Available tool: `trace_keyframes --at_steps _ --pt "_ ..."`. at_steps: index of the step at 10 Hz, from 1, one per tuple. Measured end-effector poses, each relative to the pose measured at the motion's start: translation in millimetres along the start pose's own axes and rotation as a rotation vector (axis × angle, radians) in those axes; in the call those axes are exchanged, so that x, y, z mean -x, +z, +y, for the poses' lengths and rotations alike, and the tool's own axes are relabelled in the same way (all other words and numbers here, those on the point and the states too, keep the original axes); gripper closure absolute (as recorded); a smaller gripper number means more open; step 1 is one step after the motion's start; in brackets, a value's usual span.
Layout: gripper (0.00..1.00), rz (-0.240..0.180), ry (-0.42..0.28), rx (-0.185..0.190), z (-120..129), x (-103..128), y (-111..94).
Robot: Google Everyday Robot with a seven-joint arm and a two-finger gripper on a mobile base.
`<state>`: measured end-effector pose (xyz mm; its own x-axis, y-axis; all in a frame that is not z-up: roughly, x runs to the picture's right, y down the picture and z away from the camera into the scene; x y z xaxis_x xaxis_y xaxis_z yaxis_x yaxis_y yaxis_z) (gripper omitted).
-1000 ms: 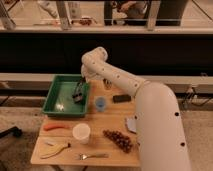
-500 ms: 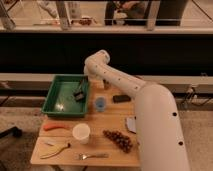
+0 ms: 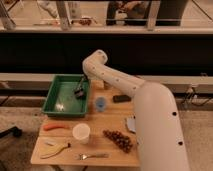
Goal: Wipe tray with brush
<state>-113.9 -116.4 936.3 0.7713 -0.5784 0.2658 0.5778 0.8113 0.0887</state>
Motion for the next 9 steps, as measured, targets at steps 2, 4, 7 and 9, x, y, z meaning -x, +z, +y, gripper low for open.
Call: trace_keyframes --at_steps 2,4,7,9 --pt "1.0 0.024 -0.001 -0.002 -2.4 -4.3 3.9" --pt "1.0 0.056 0.003 -0.002 -5.6 -13.5 6.5" --pt "1.0 0.092 0.013 -0.01 -17.7 -25.4 2.8" --pt "1.0 0.101 0.005 -0.032 -23.1 -27.3 4.8"
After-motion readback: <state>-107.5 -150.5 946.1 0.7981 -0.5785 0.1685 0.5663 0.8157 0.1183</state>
